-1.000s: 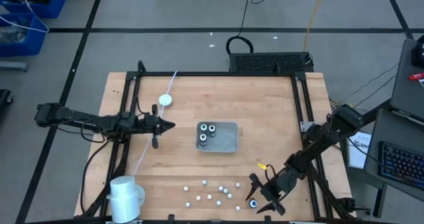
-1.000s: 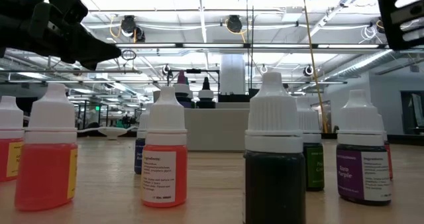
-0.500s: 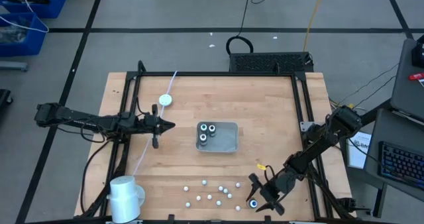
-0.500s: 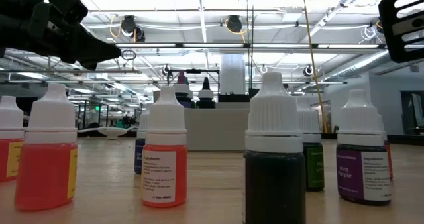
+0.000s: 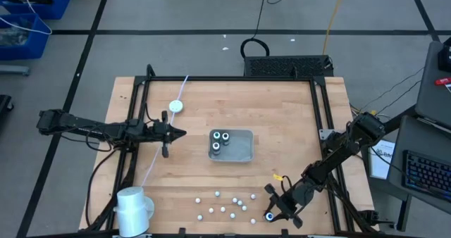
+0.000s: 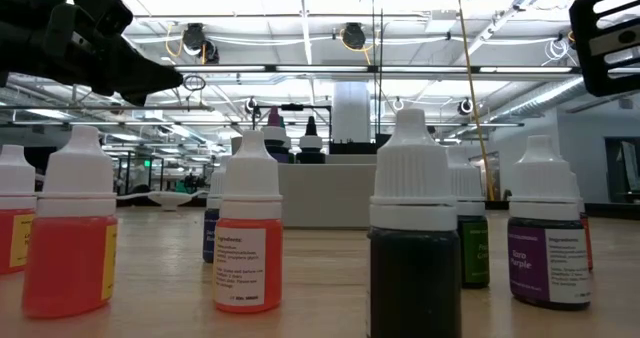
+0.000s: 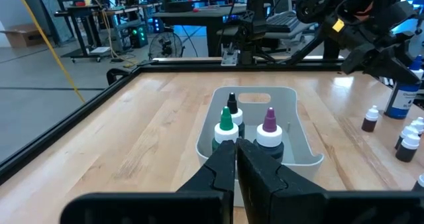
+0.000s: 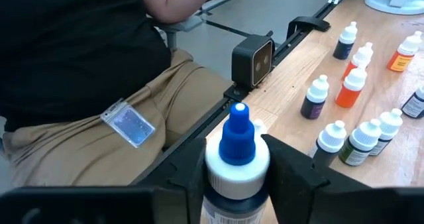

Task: Pick & Place food coloring
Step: Put the large blue food coloring bottle into the gray container

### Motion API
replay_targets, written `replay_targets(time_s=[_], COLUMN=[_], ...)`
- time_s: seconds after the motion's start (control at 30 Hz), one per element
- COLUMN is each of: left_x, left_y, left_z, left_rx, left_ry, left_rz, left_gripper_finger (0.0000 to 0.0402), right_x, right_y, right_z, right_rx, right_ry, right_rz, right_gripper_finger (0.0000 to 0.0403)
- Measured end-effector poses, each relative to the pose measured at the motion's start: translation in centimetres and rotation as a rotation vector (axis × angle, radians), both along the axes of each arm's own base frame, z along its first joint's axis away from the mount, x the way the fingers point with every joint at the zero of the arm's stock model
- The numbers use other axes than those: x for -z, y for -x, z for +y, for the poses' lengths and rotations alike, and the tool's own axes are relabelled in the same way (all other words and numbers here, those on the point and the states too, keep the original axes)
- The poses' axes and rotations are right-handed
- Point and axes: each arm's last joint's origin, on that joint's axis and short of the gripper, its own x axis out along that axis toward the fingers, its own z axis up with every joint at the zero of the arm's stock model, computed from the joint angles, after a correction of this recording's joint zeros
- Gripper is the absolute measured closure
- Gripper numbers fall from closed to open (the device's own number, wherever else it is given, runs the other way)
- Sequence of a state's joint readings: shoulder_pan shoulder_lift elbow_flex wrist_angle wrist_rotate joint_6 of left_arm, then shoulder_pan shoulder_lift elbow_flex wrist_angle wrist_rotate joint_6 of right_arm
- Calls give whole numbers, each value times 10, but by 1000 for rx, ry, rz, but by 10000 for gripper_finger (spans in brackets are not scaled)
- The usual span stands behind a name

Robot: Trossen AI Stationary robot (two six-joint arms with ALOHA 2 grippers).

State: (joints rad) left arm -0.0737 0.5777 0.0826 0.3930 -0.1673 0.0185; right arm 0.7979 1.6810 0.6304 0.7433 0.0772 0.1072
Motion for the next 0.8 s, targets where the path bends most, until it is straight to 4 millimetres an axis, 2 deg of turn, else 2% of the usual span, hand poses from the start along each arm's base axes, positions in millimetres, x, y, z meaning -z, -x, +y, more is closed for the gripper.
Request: replay_targets(time_s=[0.17,0.33,0.43,0.6,0.8], left_x=[0,0,0,0,0], left_y=[0,0,0,0,0], left_z=[0,0,0,0,1], left_rx=[0,0,0,-11,-41], left_ry=[0,0,0,-6,-9], left_rz=[0,0,0,-1,-1], left_gripper_finger=[380,380,380,380,380], right_x=[-4,-21,-35,-52,-74], right_y=[-1,-5,-8,-9,-7], right_z=[1,-6,-19,-40,-73], right_rx=[-28,29,162,236,361], right_ry=[23,-32,-61,-43,90], right_rz=[-79,-126,-106,-73,-126], right_gripper_finger=[293,291,290,293,291])
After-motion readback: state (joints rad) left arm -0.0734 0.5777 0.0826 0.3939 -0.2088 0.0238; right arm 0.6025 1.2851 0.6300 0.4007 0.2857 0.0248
